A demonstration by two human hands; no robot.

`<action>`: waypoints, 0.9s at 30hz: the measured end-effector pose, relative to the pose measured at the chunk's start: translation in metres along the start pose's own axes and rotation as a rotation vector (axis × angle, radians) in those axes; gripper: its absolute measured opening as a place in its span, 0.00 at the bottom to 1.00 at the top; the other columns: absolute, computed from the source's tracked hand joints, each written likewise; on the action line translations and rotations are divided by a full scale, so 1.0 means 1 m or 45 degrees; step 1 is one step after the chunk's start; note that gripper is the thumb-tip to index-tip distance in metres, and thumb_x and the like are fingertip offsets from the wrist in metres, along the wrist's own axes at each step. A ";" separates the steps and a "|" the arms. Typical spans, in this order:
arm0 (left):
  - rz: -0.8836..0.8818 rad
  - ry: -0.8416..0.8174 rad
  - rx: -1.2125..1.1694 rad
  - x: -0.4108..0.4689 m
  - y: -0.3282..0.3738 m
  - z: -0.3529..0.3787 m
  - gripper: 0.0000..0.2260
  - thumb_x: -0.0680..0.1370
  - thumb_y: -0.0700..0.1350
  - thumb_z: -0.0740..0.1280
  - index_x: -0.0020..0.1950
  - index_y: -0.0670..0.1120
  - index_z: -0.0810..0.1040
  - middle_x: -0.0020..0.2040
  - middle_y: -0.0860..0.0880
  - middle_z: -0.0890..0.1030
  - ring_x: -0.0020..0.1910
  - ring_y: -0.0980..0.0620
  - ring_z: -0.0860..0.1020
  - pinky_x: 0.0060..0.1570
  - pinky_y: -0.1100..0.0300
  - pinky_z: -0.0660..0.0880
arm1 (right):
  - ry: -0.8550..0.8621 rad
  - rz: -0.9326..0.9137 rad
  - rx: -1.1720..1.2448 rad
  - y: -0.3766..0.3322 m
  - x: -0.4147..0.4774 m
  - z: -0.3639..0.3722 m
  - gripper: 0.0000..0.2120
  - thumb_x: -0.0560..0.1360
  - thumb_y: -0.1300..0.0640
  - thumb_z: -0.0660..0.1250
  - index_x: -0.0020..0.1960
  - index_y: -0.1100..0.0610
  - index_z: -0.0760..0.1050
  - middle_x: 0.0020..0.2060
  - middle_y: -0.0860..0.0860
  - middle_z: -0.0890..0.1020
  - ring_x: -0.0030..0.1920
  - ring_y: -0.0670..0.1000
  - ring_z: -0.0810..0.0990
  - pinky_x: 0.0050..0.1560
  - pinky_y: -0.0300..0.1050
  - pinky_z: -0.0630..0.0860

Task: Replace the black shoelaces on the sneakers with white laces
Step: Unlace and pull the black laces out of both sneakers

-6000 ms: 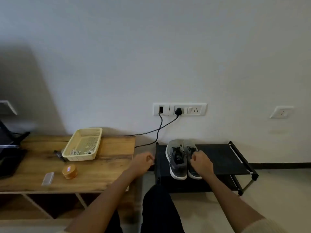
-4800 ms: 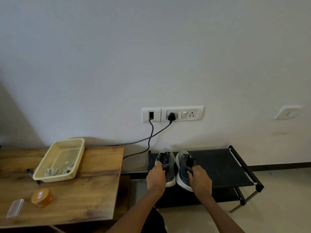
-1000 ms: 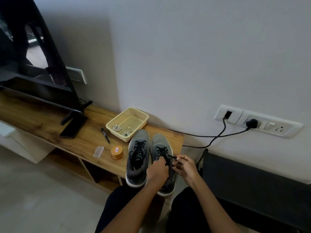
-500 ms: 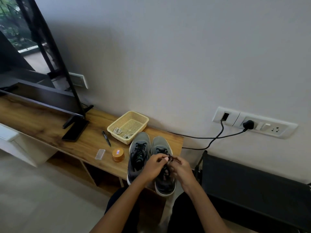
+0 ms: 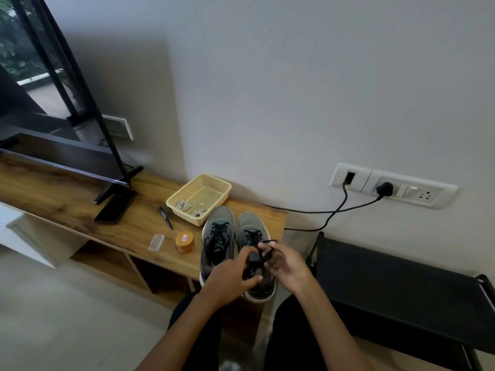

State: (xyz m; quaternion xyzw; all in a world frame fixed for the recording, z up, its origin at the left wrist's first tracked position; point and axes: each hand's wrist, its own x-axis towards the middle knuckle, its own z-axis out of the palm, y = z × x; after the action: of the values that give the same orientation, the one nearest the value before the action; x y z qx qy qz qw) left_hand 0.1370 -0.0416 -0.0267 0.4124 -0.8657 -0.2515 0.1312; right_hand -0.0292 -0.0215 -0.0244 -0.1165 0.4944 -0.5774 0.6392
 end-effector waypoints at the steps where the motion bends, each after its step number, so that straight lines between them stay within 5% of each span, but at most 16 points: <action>1: -0.032 -0.015 -0.031 -0.004 -0.005 0.000 0.22 0.76 0.56 0.66 0.67 0.56 0.63 0.48 0.52 0.82 0.42 0.57 0.78 0.43 0.62 0.75 | -0.007 -0.004 0.106 -0.002 0.000 -0.002 0.08 0.78 0.61 0.59 0.45 0.61 0.76 0.37 0.54 0.84 0.38 0.50 0.80 0.41 0.43 0.73; 5: -0.010 -0.015 0.050 -0.022 -0.025 -0.001 0.10 0.75 0.51 0.68 0.55 0.53 0.78 0.48 0.57 0.81 0.46 0.62 0.77 0.44 0.69 0.71 | 0.000 -0.024 0.441 -0.014 -0.010 -0.012 0.09 0.79 0.60 0.57 0.44 0.60 0.74 0.30 0.54 0.82 0.30 0.51 0.81 0.40 0.46 0.76; 10: -0.153 0.025 -0.340 -0.039 -0.034 -0.001 0.03 0.78 0.47 0.65 0.49 0.52 0.78 0.45 0.58 0.79 0.46 0.63 0.77 0.50 0.62 0.75 | 0.015 -0.101 0.374 -0.024 -0.015 -0.021 0.08 0.78 0.59 0.59 0.50 0.60 0.76 0.28 0.53 0.78 0.27 0.49 0.76 0.34 0.43 0.77; 15: -0.310 0.263 -0.662 -0.061 -0.034 -0.009 0.13 0.79 0.33 0.58 0.50 0.50 0.76 0.47 0.53 0.82 0.49 0.61 0.79 0.54 0.62 0.75 | 0.086 -0.246 0.192 -0.037 -0.015 -0.043 0.10 0.77 0.57 0.62 0.43 0.62 0.76 0.23 0.51 0.72 0.27 0.49 0.74 0.41 0.45 0.74; 20: -0.321 0.145 -0.316 -0.081 -0.040 -0.009 0.18 0.78 0.33 0.59 0.48 0.59 0.76 0.51 0.62 0.76 0.55 0.66 0.72 0.56 0.73 0.67 | 0.251 -0.385 -0.255 -0.047 -0.023 -0.075 0.08 0.77 0.60 0.63 0.50 0.65 0.76 0.23 0.52 0.72 0.20 0.46 0.65 0.38 0.46 0.76; 23: -0.320 0.143 -0.274 -0.083 -0.039 -0.001 0.18 0.77 0.34 0.60 0.48 0.60 0.75 0.50 0.66 0.74 0.54 0.68 0.70 0.53 0.77 0.65 | 0.542 -0.421 -0.628 -0.047 -0.020 -0.093 0.10 0.76 0.66 0.64 0.56 0.65 0.75 0.34 0.56 0.79 0.30 0.49 0.74 0.37 0.45 0.73; 27: -0.311 0.044 -0.527 -0.072 -0.030 0.010 0.19 0.78 0.33 0.59 0.48 0.58 0.76 0.44 0.62 0.81 0.47 0.62 0.79 0.52 0.68 0.74 | 0.685 -0.358 -0.910 -0.041 -0.006 -0.107 0.18 0.74 0.63 0.66 0.64 0.58 0.74 0.58 0.56 0.77 0.59 0.56 0.75 0.61 0.50 0.70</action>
State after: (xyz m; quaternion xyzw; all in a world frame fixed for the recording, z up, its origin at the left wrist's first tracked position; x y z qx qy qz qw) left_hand 0.1969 0.0019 -0.0525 0.4826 -0.7372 -0.4304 0.1962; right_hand -0.1357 0.0159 -0.0437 -0.2415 0.7898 -0.4617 0.3235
